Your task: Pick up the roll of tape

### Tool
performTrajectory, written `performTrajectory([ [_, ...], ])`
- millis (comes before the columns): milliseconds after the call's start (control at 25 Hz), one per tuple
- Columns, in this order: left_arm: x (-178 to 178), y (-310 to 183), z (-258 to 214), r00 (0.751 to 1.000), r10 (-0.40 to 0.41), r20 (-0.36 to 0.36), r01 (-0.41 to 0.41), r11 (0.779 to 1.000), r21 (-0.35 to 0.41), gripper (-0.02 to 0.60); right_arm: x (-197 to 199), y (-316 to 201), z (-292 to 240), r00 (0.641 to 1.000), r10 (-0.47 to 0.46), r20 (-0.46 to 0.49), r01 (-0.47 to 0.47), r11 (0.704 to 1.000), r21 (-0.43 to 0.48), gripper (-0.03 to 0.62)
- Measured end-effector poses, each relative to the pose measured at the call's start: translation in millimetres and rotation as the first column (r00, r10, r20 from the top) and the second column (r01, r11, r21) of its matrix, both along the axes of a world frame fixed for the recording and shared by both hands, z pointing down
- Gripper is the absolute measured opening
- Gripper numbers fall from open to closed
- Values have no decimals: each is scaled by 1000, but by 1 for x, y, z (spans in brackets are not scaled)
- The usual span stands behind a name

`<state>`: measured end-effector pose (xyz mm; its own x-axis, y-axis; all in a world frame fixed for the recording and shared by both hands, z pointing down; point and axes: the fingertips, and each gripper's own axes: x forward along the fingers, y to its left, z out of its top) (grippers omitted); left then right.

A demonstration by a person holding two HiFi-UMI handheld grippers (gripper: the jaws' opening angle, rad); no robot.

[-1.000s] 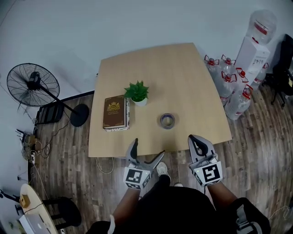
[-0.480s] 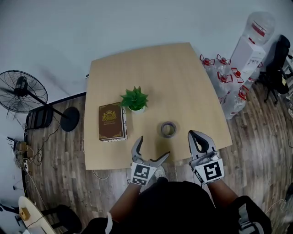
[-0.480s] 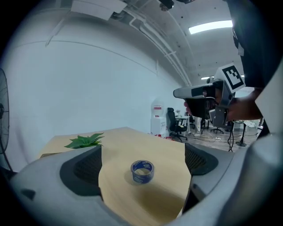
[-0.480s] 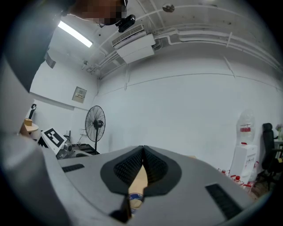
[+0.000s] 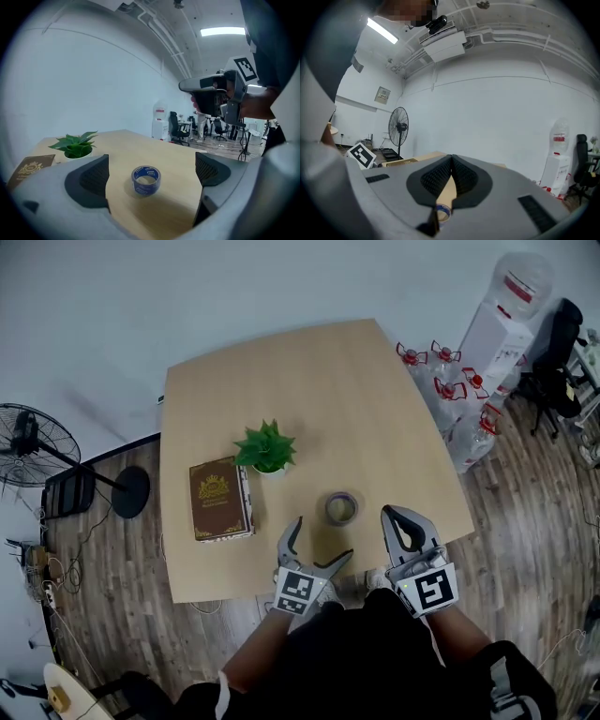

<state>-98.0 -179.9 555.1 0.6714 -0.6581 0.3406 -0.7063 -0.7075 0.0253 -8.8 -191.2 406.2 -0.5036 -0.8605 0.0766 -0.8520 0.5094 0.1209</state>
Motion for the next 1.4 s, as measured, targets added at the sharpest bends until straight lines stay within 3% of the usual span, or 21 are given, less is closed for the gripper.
performTrajectory([
  [480, 17, -26, 48, 993, -58, 99, 62, 997, -36, 548, 8, -34, 29, 996, -85, 16, 86, 993, -80, -5],
  [960, 44, -54, 102, 978, -77, 194, 103, 986, -128, 548, 30, -50, 71, 982, -187, 33, 190, 971, -146, -5],
  [1400, 50, -76, 130, 965, -129, 229, 172, 968, -182, 548, 48, -54, 95, 974, -222, 49, 227, 951, -210, -5],
])
